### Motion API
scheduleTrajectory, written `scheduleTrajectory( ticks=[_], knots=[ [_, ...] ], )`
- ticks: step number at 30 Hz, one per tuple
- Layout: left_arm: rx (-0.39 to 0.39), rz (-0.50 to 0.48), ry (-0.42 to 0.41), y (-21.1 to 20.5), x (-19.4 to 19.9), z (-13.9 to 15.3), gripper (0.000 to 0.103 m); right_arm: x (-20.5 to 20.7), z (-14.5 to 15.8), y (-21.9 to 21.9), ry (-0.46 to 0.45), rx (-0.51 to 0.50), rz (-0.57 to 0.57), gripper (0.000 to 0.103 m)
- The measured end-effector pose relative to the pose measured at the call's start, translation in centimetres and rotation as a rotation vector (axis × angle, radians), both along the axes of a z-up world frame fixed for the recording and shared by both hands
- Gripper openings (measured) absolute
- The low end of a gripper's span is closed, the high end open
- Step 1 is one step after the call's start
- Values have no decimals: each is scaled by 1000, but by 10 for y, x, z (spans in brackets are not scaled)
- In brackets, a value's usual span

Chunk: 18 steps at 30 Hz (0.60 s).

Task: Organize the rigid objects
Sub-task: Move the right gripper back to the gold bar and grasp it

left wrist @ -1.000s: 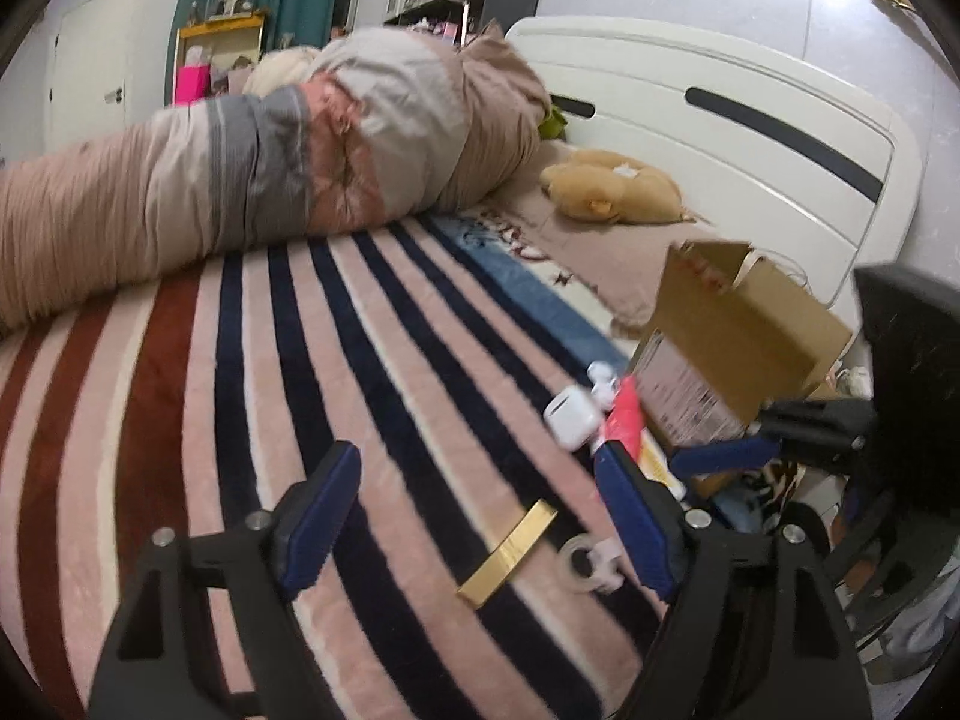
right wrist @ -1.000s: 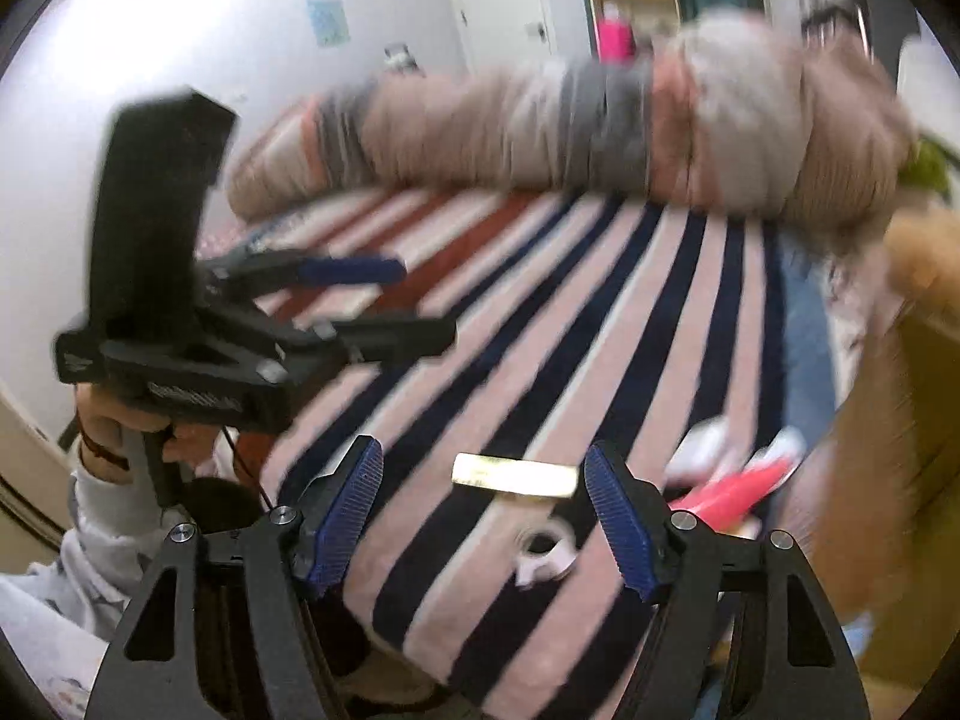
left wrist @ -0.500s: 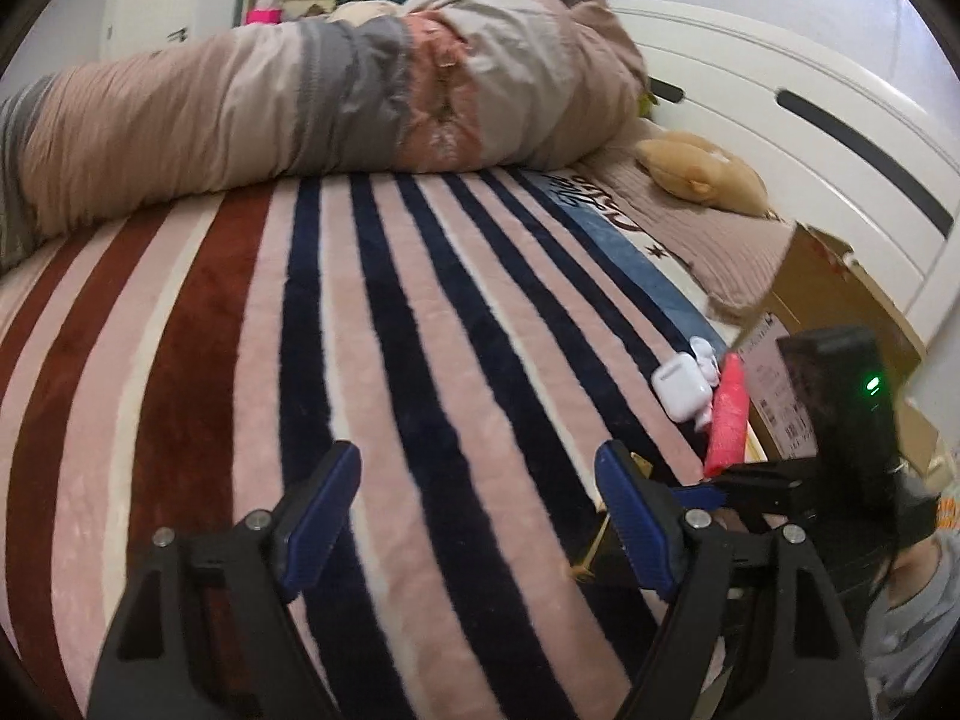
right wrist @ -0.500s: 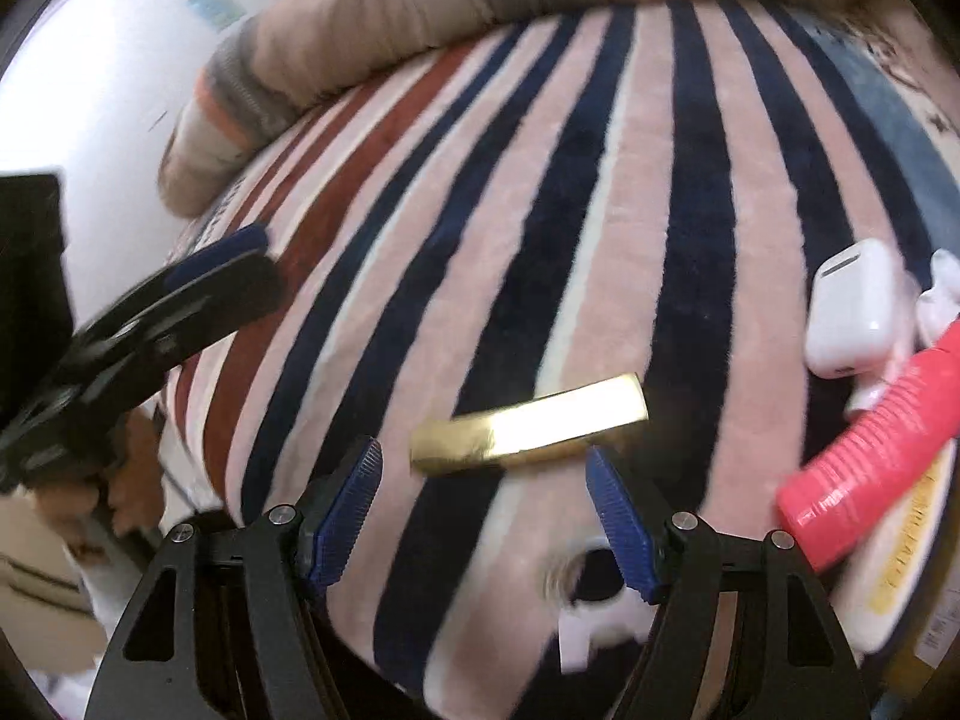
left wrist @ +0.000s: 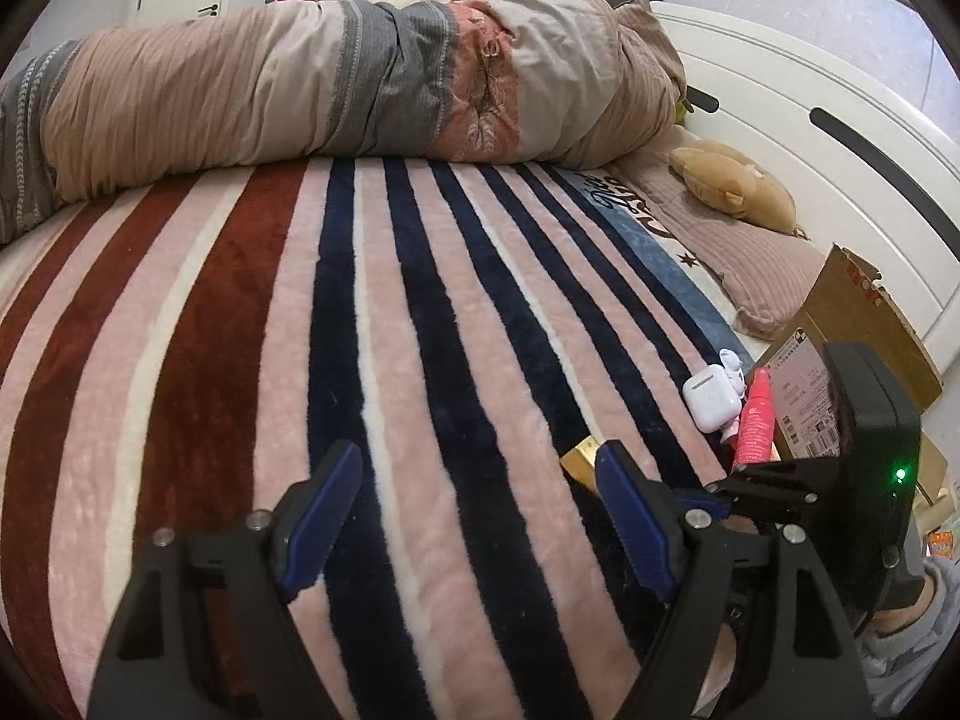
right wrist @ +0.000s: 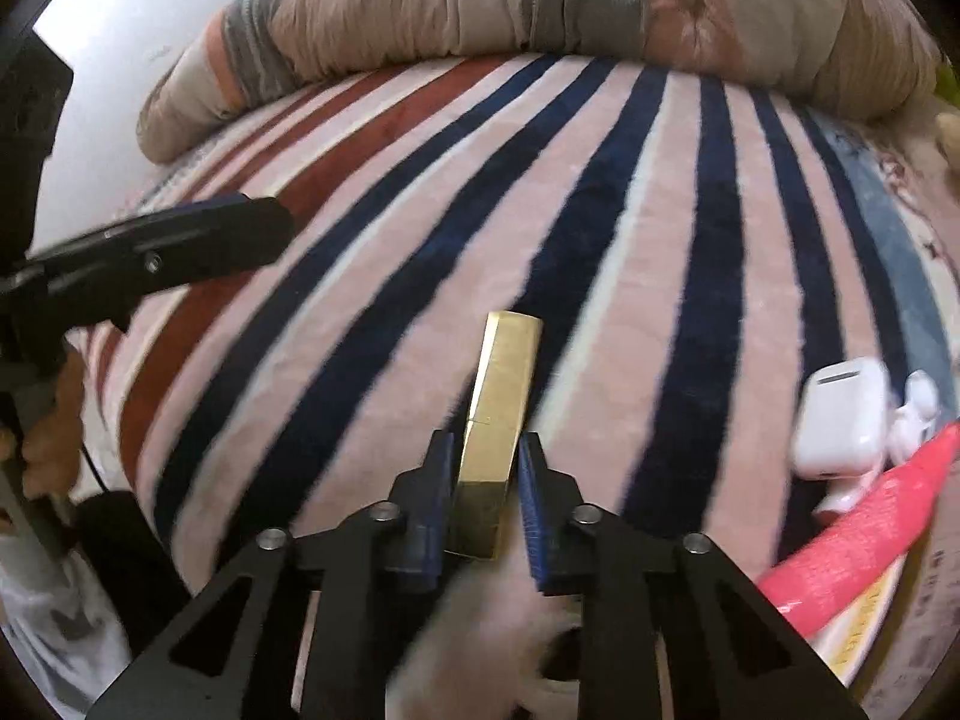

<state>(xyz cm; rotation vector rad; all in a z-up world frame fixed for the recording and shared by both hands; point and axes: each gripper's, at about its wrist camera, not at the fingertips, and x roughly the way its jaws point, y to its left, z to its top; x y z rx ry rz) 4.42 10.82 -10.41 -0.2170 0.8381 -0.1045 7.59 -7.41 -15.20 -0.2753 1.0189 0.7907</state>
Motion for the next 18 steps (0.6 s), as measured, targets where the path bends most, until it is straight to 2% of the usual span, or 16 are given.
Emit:
scheduleTrajectory(
  ticks=[2,7,11,14,18],
  knots=[
    [-7,-1,1,0,0,0,78,-4,2,-1,-34,-38,2,14],
    [-29,-12,11,1,1,-4,78,6,-5,9,-5,-36,-34,14],
    [-116,-58,36,2,6,-10,77,2,-4,23,-47,-27,-43,13],
    [-213,-137,27,-5,8,-7,75,-7,11,18,-96,25,-25,13],
    [-282,-222,-20,-25,8,15,70,-26,50,6,-133,132,23,13]
  ],
)
